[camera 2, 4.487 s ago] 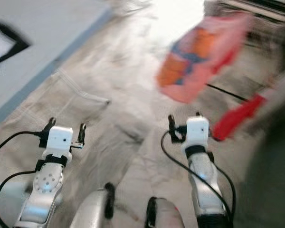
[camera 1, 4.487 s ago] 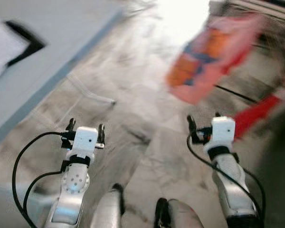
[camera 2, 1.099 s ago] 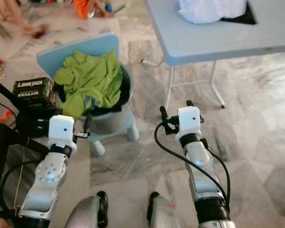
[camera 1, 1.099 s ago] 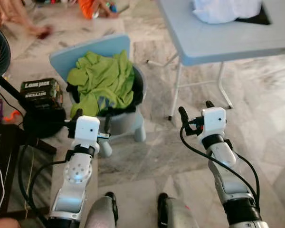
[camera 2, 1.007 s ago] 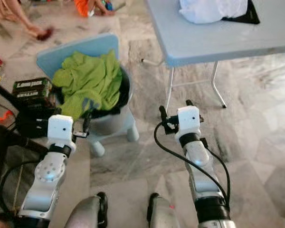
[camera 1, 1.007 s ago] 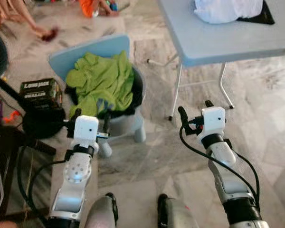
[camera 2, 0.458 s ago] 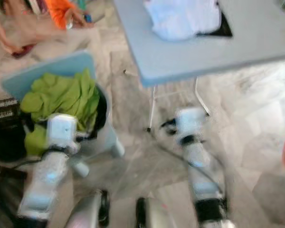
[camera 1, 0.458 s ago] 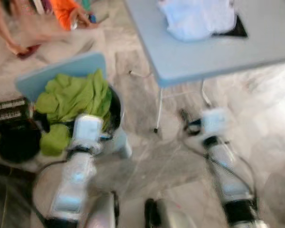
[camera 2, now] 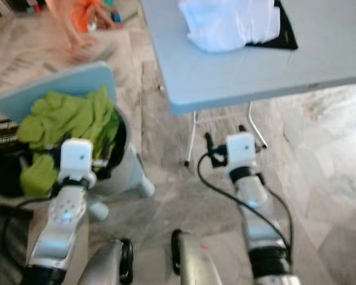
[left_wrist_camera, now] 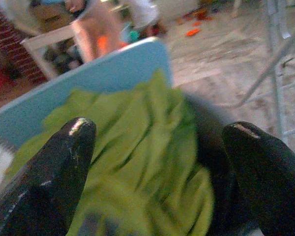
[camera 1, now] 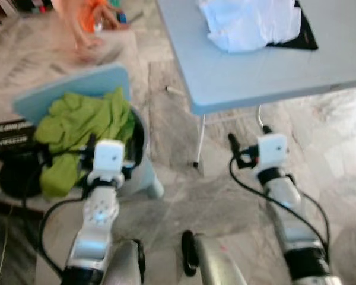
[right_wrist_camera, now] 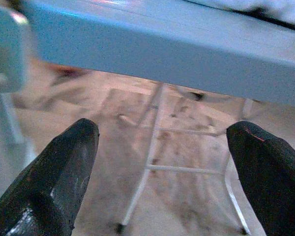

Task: Hang hanger

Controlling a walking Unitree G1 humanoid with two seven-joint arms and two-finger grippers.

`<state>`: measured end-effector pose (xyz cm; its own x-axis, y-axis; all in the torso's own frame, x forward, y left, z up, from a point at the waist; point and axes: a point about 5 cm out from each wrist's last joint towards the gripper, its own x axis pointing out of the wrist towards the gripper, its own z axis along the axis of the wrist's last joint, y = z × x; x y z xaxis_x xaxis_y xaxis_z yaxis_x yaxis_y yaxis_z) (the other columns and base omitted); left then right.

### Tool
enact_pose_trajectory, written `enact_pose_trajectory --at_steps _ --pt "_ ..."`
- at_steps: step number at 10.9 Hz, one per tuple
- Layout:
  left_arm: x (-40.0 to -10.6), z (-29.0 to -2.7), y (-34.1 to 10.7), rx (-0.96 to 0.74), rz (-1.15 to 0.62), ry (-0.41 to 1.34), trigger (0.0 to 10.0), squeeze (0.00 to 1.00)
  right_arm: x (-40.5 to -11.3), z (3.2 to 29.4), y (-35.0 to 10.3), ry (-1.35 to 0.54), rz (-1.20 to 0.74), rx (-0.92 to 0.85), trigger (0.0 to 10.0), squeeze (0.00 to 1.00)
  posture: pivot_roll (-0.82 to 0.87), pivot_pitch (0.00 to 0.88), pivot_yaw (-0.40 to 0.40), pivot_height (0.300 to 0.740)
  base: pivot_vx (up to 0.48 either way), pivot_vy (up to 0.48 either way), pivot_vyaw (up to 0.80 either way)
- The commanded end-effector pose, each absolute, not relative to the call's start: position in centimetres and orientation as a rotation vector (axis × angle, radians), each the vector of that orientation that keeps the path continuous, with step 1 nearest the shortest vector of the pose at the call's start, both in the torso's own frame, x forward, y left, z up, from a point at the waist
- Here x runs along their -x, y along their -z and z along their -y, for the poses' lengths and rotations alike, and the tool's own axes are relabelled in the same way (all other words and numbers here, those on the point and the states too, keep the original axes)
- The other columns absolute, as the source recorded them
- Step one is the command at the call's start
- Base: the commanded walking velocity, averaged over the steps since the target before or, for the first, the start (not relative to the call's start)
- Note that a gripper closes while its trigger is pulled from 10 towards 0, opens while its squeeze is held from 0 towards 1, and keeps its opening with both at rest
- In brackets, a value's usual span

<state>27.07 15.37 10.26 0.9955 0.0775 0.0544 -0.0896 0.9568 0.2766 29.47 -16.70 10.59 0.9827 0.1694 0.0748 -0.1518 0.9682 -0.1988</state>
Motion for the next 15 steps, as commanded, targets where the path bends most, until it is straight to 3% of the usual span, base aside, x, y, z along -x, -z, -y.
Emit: enact_pose_trajectory --at_steps 1,3,7,12,13,14,15 --pt "-26.6 -15.6 -9.1 -0.293 -0.014 -0.093 10.0 0.00 -29.3 16.6 -10.2 -0.172 0.076 0.192 10.0 0.00 0.01 0.272 -0.037 0.740 0.000 0.000 0.59" --pt "-26.3 -15.1 -8.2 -0.267 -0.071 -0.088 10.0 0.00 -29.1 16.8 -10.2 -0.165 0.072 0.192 10.0 0.00 0.00 0.284 -0.045 0.740 0.000 0.000 0.00" --pt "-26.8 -16.9 -6.9 -0.181 -0.155 -0.158 10.0 0.00 -27.3 18.5 -10.3 -0.172 0.037 0.233 10.0 0.00 -0.07 0.346 -0.111 0.740 0.000 0.000 0.00" --pt "-30.1 -19.8 -7.1 -0.201 -0.140 -0.207 10.0 0.00 -23.0 21.7 -11.3 -0.165 -0.051 0.310 10.0 0.00 -0.23 0.420 -0.204 0.740 0.000 0.000 0.00" --pt "-30.5 -20.2 -6.9 -0.208 -0.145 -0.205 1.3 0.00 -22.7 21.6 -11.4 -0.172 -0.056 0.313 10.0 0.00 -0.24 0.416 -0.205 0.740 0.000 0.000 0.00" --pt "-31.0 -20.3 -6.9 -0.214 -0.145 -0.192 0.0 0.00 -22.7 21.4 -11.7 -0.181 -0.062 0.319 10.0 0.00 -0.24 0.412 -0.203 0.740 0.000 0.000 0.00" --pt "-31.1 -20.3 -6.8 -0.215 -0.146 -0.189 0.0 0.00 -23.0 21.3 -11.9 -0.181 -0.059 0.318 10.0 0.00 -0.23 0.407 -0.200 0.740 0.000 0.000 0.00"
